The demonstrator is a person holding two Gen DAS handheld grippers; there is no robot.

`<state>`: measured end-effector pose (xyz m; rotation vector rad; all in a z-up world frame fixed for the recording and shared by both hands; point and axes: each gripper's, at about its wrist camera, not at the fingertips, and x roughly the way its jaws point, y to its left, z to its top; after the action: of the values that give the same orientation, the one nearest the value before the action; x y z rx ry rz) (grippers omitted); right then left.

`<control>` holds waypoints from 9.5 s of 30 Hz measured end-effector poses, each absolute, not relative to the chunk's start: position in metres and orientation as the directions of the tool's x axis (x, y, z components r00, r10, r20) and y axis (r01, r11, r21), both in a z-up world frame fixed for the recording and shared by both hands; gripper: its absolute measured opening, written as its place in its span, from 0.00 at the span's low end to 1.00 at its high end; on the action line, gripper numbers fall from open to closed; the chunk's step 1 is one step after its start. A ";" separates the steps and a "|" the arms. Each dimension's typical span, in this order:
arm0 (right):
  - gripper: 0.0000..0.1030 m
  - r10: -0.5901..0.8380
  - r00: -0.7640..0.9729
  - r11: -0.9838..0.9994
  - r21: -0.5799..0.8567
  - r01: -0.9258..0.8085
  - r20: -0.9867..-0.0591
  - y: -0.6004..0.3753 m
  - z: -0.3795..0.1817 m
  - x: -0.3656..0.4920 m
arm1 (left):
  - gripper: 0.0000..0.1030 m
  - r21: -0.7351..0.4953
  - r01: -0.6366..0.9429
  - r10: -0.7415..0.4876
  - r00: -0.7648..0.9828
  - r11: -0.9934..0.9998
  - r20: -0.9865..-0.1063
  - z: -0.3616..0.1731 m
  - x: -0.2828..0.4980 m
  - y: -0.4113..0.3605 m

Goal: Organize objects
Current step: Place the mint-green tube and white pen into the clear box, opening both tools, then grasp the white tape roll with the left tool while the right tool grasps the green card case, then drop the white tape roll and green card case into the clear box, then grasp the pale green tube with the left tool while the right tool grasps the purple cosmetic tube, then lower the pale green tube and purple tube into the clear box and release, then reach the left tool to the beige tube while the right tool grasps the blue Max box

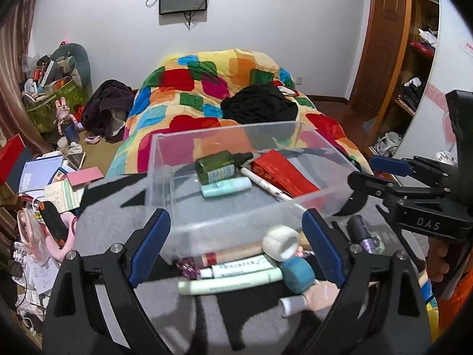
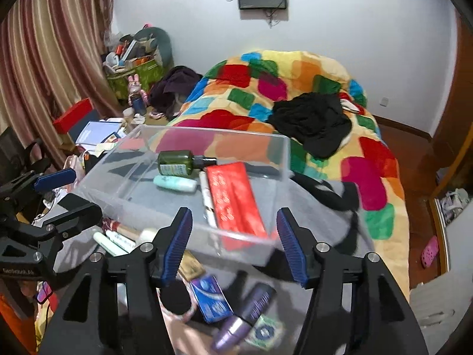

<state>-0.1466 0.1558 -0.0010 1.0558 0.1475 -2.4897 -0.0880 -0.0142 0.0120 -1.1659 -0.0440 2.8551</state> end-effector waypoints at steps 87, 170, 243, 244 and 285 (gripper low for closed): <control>0.22 -0.349 -0.537 -0.897 0.107 0.430 -0.768 0.101 -0.035 -0.197 | 0.40 -0.214 0.022 0.146 -0.663 -0.976 -0.735 -0.015 -0.138 -0.037; 0.23 -0.345 -0.664 -0.928 0.137 0.346 -0.663 0.194 -0.017 -0.086 | 0.14 -0.081 -0.075 0.111 -0.669 -0.994 -0.735 -0.026 -0.026 -0.013; 0.46 -0.325 -0.567 -0.894 0.050 0.446 -0.757 0.150 -0.044 -0.115 | 0.53 -0.103 -0.121 0.157 -0.627 -0.987 -0.763 -0.029 -0.052 0.003; 0.46 -0.320 -0.554 -0.895 0.055 0.442 -0.769 0.153 -0.051 -0.115 | 0.53 -0.107 -0.128 0.163 -0.615 -0.986 -0.772 -0.035 -0.051 0.006; 0.24 -0.378 -0.595 -0.895 0.116 0.431 -0.709 0.176 -0.030 -0.088 | 0.26 -0.218 -0.122 0.241 -0.691 -0.968 -0.681 -0.018 0.005 -0.012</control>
<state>-0.0879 0.1760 -0.0303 1.0712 0.0934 -2.4595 0.0046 -0.0122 -0.0176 -1.1247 -0.2305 2.7097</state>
